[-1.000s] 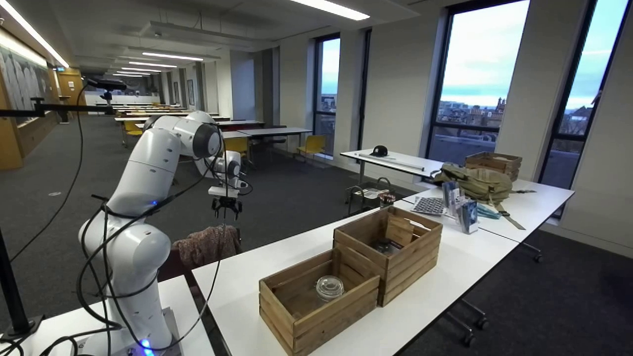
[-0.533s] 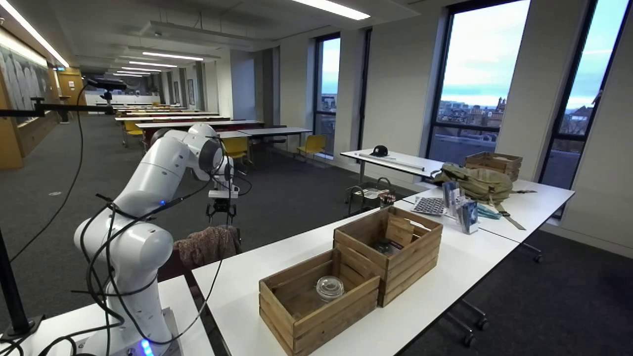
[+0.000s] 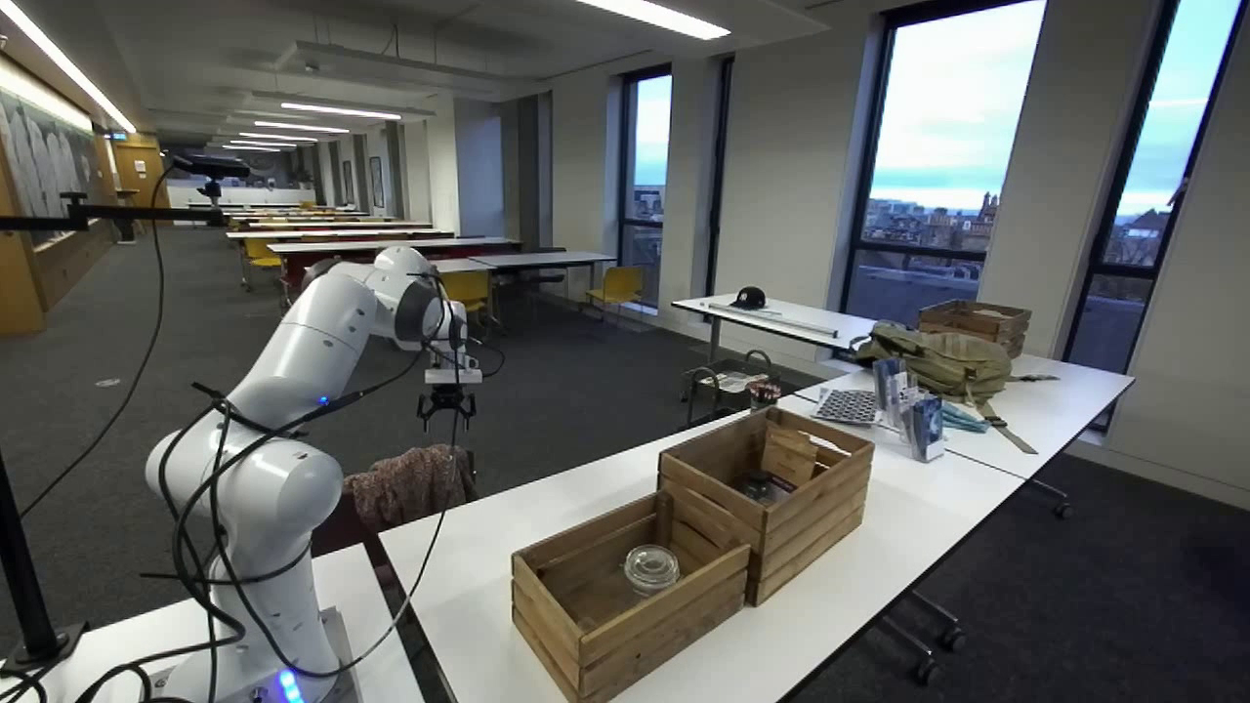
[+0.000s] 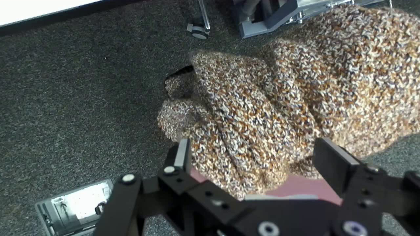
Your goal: Put the fleece on the table
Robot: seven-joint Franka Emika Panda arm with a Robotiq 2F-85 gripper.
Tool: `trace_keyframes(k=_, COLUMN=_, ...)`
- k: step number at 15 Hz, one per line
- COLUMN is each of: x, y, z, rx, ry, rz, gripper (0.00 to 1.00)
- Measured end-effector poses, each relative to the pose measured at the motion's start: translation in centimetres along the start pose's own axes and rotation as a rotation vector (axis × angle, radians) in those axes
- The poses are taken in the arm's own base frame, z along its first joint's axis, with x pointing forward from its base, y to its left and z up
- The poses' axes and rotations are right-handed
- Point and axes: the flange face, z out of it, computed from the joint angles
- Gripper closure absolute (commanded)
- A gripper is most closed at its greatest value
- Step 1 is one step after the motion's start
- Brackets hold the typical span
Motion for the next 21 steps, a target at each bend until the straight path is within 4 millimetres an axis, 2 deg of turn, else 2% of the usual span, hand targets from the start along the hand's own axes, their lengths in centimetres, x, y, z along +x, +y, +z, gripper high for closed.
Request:
trace_keyframes(k=3, x=0.4, y=0.4, z=-1.4, rx=0.022, ry=0.068, rz=0.024, gripper=0.0)
trace_keyframes(k=6, x=0.1, y=1.4, z=-1.5, rx=0.051, ry=0.091, rz=0.06, gripper=0.0)
trace_keyframes(k=8, x=-0.7, y=2.6, z=-0.6, rx=0.057, ry=0.048, rz=0.103, gripper=0.0)
trace_keyframes(k=11, x=-1.8, y=4.1, z=1.8, rx=0.073, ry=-0.019, rz=0.135, gripper=0.0)
trace_keyframes(k=14, x=-1.3, y=4.2, z=3.9, rx=0.095, ry=-0.042, rz=0.121, gripper=0.0)
trace_keyframes(k=16, x=-0.7, y=3.8, z=4.4, rx=0.098, ry=-0.047, rz=0.105, gripper=0.0)
trace_keyframes(k=21, x=-0.8, y=3.9, z=4.8, rx=0.102, ry=-0.052, rz=0.107, gripper=0.0)
